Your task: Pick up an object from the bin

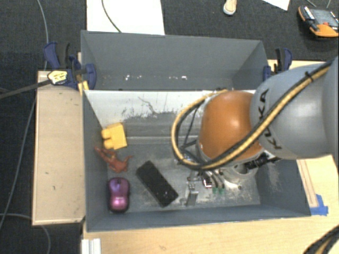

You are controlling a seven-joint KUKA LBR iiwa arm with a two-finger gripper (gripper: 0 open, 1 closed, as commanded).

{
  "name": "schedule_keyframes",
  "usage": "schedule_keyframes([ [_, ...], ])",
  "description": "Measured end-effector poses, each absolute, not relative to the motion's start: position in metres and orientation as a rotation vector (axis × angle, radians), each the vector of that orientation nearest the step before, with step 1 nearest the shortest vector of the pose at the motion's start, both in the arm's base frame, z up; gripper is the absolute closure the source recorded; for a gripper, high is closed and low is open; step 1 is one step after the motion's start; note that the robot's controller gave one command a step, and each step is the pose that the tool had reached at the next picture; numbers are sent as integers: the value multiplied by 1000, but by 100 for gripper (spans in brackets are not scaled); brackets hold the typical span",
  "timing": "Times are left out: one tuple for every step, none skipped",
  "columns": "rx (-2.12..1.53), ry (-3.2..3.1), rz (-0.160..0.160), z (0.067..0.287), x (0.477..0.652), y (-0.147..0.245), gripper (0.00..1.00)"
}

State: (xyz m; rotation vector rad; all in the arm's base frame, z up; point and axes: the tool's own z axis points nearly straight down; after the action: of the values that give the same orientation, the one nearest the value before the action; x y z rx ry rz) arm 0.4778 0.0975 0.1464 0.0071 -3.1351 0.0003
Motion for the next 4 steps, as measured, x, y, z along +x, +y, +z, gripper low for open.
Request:
schedule_keyframes([
  [-5, -3144, -2, 151, 480, 97, 0],
  [-112, -3141, -3, 124, 506, 185, 0],
  [-114, -3143, 2, 151, 480, 202, 0],
  [-616, -3079, 5, 116, 510, 150, 0],
])
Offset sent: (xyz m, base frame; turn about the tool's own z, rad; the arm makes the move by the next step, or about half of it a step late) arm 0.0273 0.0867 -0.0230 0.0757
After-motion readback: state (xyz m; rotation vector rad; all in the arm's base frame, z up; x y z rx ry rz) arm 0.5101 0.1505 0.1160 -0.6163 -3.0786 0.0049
